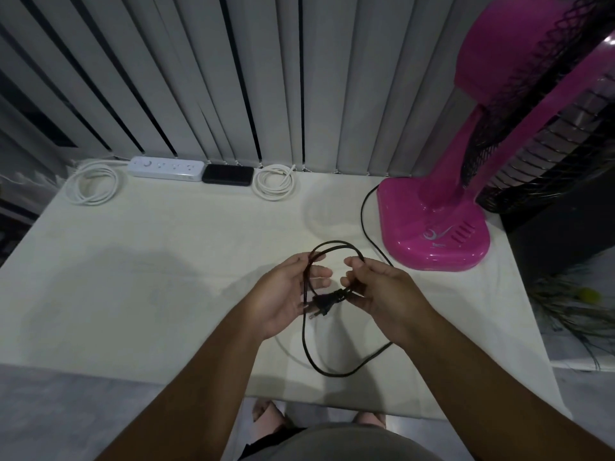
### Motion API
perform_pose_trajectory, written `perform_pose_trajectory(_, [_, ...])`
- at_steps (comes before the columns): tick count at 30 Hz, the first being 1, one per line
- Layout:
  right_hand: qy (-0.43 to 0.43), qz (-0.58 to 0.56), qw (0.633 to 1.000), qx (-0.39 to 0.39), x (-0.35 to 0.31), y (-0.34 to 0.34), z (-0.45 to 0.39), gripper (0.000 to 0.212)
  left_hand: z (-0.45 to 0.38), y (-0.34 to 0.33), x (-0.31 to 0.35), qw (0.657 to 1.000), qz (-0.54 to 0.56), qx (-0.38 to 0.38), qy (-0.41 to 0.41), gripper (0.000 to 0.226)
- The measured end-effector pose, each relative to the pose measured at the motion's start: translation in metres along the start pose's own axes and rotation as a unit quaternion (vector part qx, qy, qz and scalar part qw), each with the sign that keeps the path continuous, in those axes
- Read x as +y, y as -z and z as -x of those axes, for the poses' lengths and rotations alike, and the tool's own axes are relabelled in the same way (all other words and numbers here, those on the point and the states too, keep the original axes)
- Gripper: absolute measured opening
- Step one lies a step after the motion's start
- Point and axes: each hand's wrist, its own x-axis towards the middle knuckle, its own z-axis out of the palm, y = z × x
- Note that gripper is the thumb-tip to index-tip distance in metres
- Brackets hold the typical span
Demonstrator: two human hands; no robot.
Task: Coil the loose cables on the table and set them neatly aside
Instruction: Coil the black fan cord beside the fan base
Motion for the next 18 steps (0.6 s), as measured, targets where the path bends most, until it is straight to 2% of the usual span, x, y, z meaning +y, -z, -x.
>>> perform_pose_trajectory(3, [-0.038,-0.036,0.998,0.027,-0.002,0.002,-0.003,0.016,0.000,-0.002,-0.009,0.999,0.043,0.003,0.018,0.049])
perform_pose_trajectory(7, [-0.070,-0.143,0.985,0.060,0.000,-0.001,-0.006,0.014,0.002,-0.007,-0.024,0.986,0.161,-0.038,-0.021,0.056])
perform_pose_trajectory(11, [-0.081,-0.187,0.976,0.077,0.006,-0.007,-0.007,0.010,0.004,-0.012,-0.034,0.988,0.127,-0.043,-0.077,0.062])
perform_pose_trajectory(13, [-0.093,-0.172,0.978,0.075,0.011,-0.008,-0.006,0.009,0.006,-0.016,-0.035,0.992,0.090,-0.021,-0.089,0.055])
perform_pose_trajectory(15, [-0.106,-0.100,0.987,0.072,0.015,-0.007,-0.005,0.012,0.006,-0.019,-0.035,0.995,0.054,0.015,-0.087,0.052])
perform_pose_trajectory(18, [-0.109,-0.025,0.991,0.073,0.019,-0.005,-0.003,0.019,0.004,-0.022,-0.032,0.993,0.056,0.048,-0.088,0.030])
